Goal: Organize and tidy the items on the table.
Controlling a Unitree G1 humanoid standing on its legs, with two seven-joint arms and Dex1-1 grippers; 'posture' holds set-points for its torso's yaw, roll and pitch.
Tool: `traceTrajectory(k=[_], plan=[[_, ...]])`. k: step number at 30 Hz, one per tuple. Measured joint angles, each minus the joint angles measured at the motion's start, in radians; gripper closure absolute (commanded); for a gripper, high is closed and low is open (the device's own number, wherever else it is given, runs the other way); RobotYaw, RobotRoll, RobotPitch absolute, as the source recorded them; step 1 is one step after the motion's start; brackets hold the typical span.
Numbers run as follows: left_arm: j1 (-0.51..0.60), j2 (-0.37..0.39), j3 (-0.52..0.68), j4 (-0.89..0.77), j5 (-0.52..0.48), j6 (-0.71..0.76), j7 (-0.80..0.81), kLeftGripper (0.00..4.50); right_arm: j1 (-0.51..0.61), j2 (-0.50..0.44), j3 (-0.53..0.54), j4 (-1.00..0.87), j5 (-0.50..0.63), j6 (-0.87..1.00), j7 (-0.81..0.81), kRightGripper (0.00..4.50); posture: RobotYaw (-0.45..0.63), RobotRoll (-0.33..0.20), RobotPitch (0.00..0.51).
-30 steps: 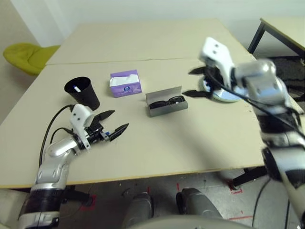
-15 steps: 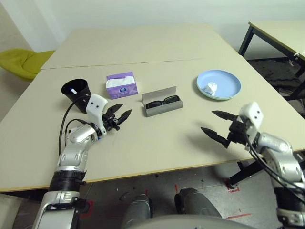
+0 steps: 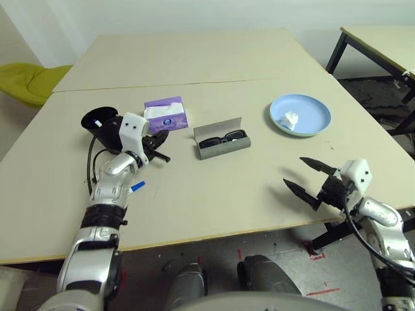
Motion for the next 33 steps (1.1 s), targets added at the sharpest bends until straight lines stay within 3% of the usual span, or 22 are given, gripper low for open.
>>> traceTrajectory(k=[16,33], plan=[[-0.198,-0.044,-0.027,0.324,0.071,-0.155,-0.023,4.48,0.021,-0.041,0.004,-0.046,0.073,0.023,0.013,0.0,-0.28,0.0,0.053],[-0.173,-0.035,-0.024,0.338,0.067,-0.206,-0.122,4.48,0.02,-0.066,0.041,-0.058,0.09,0.038,0.017,0.0,-0.27,0.0,0.051]])
